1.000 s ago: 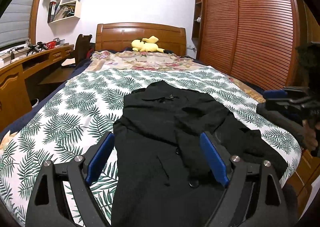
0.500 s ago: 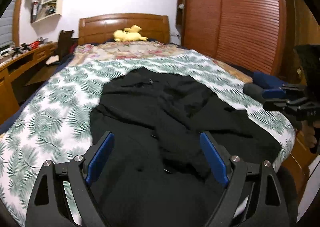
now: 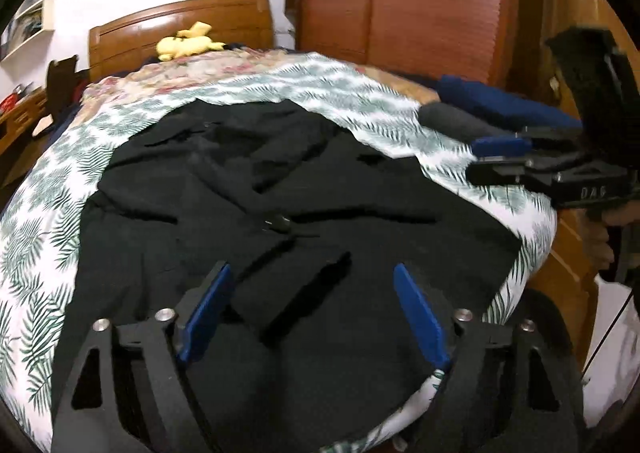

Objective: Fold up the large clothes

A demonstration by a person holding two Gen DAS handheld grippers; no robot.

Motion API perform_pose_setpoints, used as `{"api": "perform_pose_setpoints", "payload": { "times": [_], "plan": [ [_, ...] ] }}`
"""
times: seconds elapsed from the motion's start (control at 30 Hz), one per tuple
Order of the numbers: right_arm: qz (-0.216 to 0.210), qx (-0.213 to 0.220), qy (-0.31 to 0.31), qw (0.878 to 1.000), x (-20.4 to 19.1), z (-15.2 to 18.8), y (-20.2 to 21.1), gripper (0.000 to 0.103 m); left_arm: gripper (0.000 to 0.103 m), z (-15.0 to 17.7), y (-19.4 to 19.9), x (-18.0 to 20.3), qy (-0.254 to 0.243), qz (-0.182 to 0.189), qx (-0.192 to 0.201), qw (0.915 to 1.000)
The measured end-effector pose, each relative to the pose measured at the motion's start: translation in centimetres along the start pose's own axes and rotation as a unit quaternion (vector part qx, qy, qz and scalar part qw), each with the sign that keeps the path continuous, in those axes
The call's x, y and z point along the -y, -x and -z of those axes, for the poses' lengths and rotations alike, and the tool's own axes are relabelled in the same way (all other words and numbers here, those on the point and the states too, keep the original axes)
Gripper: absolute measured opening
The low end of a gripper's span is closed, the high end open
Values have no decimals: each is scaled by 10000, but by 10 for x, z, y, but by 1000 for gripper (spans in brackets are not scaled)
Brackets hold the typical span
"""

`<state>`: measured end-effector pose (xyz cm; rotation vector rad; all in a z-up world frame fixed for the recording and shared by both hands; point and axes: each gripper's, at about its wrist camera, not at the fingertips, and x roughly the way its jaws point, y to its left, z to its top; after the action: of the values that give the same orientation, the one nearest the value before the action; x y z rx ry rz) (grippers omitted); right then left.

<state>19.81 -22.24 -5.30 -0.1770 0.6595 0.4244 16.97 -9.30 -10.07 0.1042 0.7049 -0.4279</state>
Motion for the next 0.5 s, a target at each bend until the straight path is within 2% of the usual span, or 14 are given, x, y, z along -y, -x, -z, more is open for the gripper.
{"api": "perform_pose_setpoints", "payload": {
  "times": [0.17, 0.33, 0.5],
  "plan": [
    [51, -36, -135, 9999, 2, 5, 3, 62, 65, 2, -26, 13, -67, 123, -335, 9993],
    [134, -103, -219, 9996, 1, 9, 1, 62, 65, -1, -49, 14, -163, -35, -561, 9983],
    [217, -168, -352, 9990, 1, 13, -1, 62, 65, -3, -70, 12, -112, -40, -795, 9968]
  ]
}}
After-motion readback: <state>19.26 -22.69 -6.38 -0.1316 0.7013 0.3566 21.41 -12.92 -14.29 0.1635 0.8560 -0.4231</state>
